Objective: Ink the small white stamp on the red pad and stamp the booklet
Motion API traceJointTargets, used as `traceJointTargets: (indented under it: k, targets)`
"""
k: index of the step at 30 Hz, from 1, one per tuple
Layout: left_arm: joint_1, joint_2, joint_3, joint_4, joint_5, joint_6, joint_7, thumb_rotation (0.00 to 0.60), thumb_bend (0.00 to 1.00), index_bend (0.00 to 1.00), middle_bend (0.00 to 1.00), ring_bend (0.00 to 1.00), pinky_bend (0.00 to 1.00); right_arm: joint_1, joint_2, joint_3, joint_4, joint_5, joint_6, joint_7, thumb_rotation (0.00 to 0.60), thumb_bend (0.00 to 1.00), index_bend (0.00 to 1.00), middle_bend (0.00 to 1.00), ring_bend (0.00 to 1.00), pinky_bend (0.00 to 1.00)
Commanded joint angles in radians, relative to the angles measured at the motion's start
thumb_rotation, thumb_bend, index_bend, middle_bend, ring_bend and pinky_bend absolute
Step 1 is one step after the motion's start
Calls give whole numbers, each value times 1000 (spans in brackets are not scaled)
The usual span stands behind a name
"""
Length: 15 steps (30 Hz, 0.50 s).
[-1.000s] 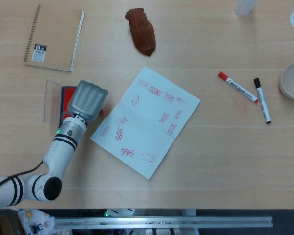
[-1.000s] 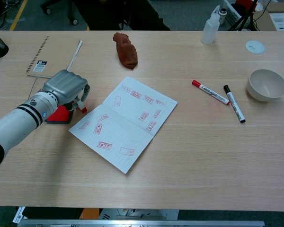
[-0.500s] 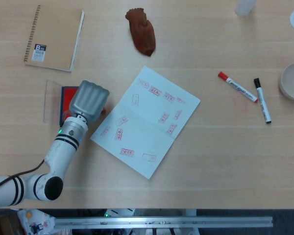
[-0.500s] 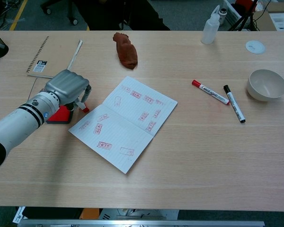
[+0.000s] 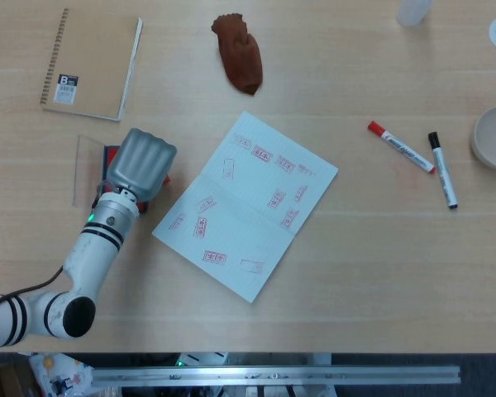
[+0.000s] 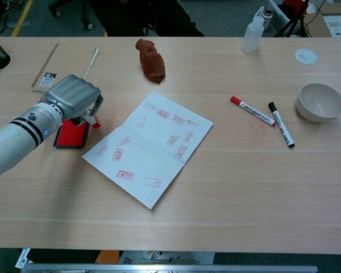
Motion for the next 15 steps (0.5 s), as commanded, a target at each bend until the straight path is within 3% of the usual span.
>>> traceJointTargets:
  k: [1, 15]
  targets:
    - [-2, 21, 9, -4, 14, 6, 16, 600, 278, 608, 1000, 1000, 1000, 0, -1, -1, -1, -1, 0, -1, 600, 203, 197, 316, 253, 373]
    - [3, 55, 56, 36, 12, -32, 47, 600, 278, 607, 1000, 1000, 1000, -2, -3, 0, -12, -4, 7, -13, 600, 202, 197, 316, 253, 373]
